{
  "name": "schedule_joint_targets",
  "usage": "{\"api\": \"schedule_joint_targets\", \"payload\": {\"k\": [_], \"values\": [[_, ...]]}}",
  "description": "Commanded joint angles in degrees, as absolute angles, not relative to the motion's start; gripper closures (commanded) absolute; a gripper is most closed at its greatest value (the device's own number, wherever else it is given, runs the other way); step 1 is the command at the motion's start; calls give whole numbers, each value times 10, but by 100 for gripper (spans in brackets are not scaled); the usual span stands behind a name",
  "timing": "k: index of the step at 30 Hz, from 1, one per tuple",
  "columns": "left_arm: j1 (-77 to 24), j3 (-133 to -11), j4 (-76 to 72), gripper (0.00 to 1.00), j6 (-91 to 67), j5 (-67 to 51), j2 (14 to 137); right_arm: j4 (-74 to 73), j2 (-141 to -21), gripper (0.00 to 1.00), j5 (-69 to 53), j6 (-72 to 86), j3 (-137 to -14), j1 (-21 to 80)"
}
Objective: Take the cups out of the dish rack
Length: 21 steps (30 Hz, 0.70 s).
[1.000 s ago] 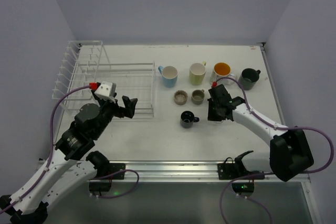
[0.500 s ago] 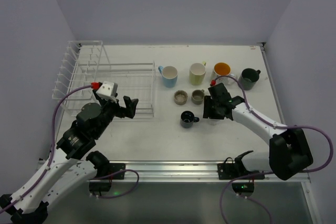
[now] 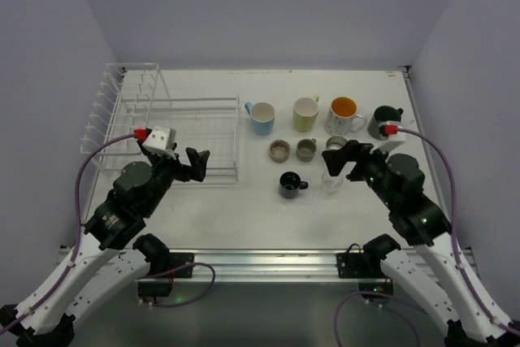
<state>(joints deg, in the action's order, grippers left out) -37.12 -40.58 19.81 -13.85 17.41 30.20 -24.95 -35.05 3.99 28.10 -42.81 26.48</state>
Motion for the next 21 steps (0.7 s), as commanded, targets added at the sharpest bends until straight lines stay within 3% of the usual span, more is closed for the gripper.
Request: {"api": "schedule_joint_targets", "payload": {"k": [1, 7, 17, 21], "values": [[-366, -424, 174, 0, -132, 192, 280, -224, -235, 1, 87, 277, -420, 266], [-367, -473, 193, 0, -159, 199, 271, -270, -104, 1, 145, 276, -438, 266], [-366, -598, 322, 0, -167, 263, 244, -284, -62, 1, 149, 272, -424, 266], [-367, -593, 335, 0, -172, 267, 228, -273, -64, 1, 139, 270, -423, 266]]}}
